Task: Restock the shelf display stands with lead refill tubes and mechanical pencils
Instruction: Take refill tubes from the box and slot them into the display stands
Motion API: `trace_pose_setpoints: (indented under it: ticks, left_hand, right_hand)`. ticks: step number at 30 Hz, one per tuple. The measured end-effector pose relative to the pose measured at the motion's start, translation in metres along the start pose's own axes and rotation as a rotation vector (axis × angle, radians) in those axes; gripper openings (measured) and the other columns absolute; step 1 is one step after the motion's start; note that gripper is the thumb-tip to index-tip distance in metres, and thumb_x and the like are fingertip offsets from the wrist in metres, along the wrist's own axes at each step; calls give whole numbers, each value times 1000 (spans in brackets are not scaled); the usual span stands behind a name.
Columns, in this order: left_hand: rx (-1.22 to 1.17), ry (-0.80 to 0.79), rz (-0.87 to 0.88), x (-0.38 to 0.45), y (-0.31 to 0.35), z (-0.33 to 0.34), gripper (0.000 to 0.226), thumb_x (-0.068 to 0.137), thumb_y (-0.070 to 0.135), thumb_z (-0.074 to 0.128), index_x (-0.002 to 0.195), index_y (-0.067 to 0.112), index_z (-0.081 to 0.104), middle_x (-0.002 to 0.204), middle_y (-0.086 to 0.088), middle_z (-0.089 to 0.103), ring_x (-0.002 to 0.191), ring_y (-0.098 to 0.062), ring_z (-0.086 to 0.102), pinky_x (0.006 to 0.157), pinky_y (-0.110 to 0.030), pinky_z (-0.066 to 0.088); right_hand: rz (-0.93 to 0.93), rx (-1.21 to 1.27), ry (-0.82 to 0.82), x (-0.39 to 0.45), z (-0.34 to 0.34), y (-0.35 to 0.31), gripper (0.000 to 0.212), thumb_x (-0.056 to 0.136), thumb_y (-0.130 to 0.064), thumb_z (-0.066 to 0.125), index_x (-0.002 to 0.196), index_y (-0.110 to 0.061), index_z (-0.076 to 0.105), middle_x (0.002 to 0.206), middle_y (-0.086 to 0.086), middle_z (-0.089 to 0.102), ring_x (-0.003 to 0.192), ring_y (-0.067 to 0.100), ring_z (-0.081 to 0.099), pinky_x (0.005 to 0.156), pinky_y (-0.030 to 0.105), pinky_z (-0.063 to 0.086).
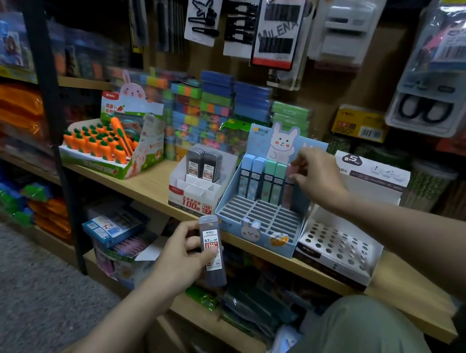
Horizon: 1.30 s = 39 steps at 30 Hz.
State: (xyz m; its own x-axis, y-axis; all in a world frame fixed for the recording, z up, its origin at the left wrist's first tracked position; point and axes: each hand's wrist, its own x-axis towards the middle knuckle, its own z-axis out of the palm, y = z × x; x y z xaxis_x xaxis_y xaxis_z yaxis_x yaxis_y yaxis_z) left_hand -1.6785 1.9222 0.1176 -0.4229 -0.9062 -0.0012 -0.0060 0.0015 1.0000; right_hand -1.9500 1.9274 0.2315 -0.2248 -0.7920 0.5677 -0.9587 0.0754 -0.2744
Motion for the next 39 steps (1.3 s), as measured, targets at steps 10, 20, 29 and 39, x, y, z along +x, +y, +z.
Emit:
trace_pose_setpoints:
  ticks: [10,20,29,39]
  left_hand:
    - [28,-23,7,-3,-1,-1,40,91,12,65,118,35,48,100,10,74,95,-10,69,60,-21,51]
    - [-17,-9,21,-3,-6,-5,39,91,8,64,118,32,50,101,4,74,97,-15,70,62,-28,54]
    - [-59,-73,19,-7,-7,13,33,92,15,64,115,36,53,103,6,74,96,-11,70,73,-35,56]
    - [-81,-90,33,-21,0,18,33,93,10,62,117,30,52,100,4,75,91,-11,71,63,-27,55]
  right_hand:
    - [-107,-293,-83,6,-1,-8,5,86,-1,60,84,-6,60,95,13,55,83,34,56,74,45,50]
    - [-86,-123,-47,-18,-16,-18,30,91,-20,65,119,-9,64,115,5,50,97,19,56,84,28,48]
    - [-135,-132,-300,-138,-37,25,29,100,-35,48,113,-22,70,122,-7,63,110,14,60,93,33,48]
    - [-118,-147,-328,-144,-48,41,40,99,-51,31,105,-27,63,108,-11,69,101,12,63,83,35,50]
